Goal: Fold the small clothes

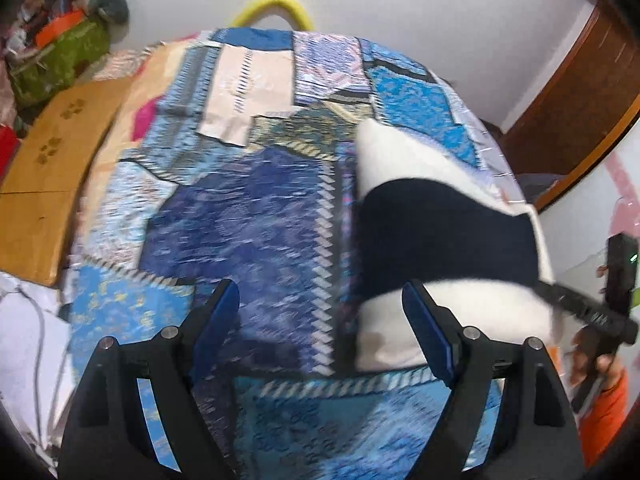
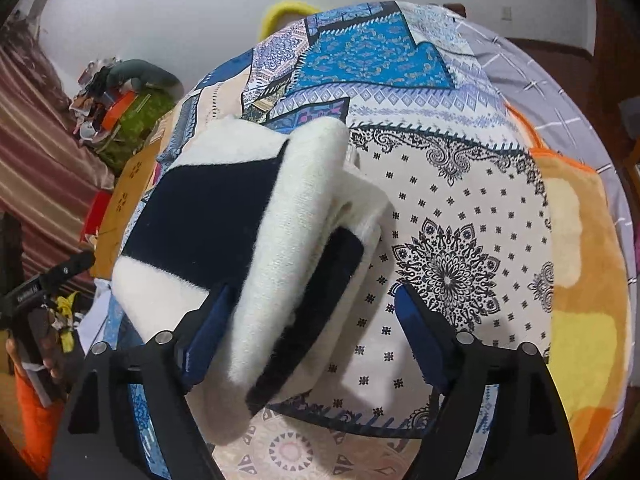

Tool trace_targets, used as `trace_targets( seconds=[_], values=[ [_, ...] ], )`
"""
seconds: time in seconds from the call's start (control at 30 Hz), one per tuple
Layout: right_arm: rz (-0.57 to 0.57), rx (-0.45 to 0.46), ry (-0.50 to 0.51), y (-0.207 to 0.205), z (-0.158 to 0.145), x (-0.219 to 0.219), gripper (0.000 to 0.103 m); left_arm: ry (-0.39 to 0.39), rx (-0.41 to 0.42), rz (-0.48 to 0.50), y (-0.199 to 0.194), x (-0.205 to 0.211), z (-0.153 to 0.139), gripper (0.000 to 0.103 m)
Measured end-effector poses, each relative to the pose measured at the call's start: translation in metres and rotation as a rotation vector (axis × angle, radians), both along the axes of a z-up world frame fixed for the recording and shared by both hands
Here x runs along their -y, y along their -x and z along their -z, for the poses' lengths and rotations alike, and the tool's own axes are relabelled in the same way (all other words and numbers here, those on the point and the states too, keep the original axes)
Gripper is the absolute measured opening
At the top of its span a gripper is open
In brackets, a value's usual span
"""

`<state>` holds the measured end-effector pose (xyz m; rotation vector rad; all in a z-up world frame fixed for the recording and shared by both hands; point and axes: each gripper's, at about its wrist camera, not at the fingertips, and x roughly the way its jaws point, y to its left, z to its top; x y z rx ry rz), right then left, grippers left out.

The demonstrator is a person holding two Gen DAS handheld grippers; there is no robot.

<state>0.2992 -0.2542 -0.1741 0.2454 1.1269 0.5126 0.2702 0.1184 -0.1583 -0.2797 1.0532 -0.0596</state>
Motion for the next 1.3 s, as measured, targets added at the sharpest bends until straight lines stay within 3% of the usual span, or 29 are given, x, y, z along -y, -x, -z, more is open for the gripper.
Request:
trace_targets(
  seconds=[0.4,0.5,0.87,1.07,1.17,1.3],
  values=[
    [-0.005,-0.054,-0.065,-0.013,0.019,-0.003,0.089,0.253,-0.155,0.059,-0.065,0.031,0.044,0.084],
    [-0.008,-0.070,-0.090,-0.018,0.024,-0.003,0.091,0.311,-0.188,0.042,-0.077,0.030,0.053,0.089],
    [-0.025,-0.136,-0.188,-0.030,0.039,-0.005,0.092,0.430,-0.253,0.082,-0.099,0.046,0.075,0.091],
    [-0.037,-0.148,-0.211,-0.031,0.040,-0.008,0.092,0.458,-0.260,0.089,-0.103,0.048,0.078,0.091],
    [-0.051,-0.136,-0.205,-0.031,0.037,-0.012,0.086,0.457,-0.255,0.097,-0.103,0.049,0.076,0.090],
    [-0.065,-0.099,-0.192,-0.029,0.029,-0.015,0.063,0.435,-0.224,0.121,-0.103,0.052,0.069,0.079]
  ],
)
